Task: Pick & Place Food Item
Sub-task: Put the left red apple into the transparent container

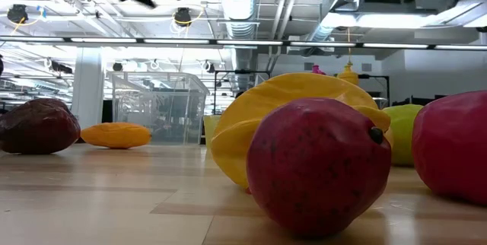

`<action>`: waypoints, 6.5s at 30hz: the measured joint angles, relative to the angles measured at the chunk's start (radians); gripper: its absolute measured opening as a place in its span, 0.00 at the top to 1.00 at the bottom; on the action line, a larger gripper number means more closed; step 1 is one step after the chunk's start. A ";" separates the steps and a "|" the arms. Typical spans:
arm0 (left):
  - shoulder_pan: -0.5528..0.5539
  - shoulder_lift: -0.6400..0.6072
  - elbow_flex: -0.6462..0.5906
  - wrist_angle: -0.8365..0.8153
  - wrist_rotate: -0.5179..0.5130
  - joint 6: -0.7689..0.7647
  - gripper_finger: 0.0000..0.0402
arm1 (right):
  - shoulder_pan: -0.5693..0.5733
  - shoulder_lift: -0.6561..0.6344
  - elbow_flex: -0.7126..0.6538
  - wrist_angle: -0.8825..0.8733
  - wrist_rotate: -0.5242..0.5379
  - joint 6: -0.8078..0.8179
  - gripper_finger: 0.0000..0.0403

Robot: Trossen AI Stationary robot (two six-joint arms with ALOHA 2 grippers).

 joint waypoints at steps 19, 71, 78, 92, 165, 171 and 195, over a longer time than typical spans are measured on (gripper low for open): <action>-0.206 -0.050 -0.222 -0.257 -0.026 -0.404 0.33 | 0.061 0.042 0.052 -0.070 0.000 0.075 0.12; -0.254 -0.112 -0.582 0.194 0.000 -0.538 0.56 | 0.204 0.129 0.052 -0.043 -0.002 0.170 0.12; -0.237 -0.114 -0.487 0.317 -0.013 -0.539 0.56 | 0.258 0.131 0.052 0.000 0.001 0.178 0.12; -0.138 -0.301 -0.441 1.036 -0.028 -0.201 0.55 | 0.396 0.135 0.052 0.181 0.001 0.213 0.12; 0.759 0.519 0.061 0.154 0.083 0.663 0.55 | 0.524 0.253 0.053 0.231 0.001 0.310 0.12; 0.759 0.523 0.060 0.126 0.082 0.603 0.55 | 0.524 0.253 0.053 0.231 0.001 0.310 0.12; 0.755 0.522 -0.056 0.248 0.113 0.509 0.53 | 0.525 0.253 0.053 0.232 0.001 0.310 0.12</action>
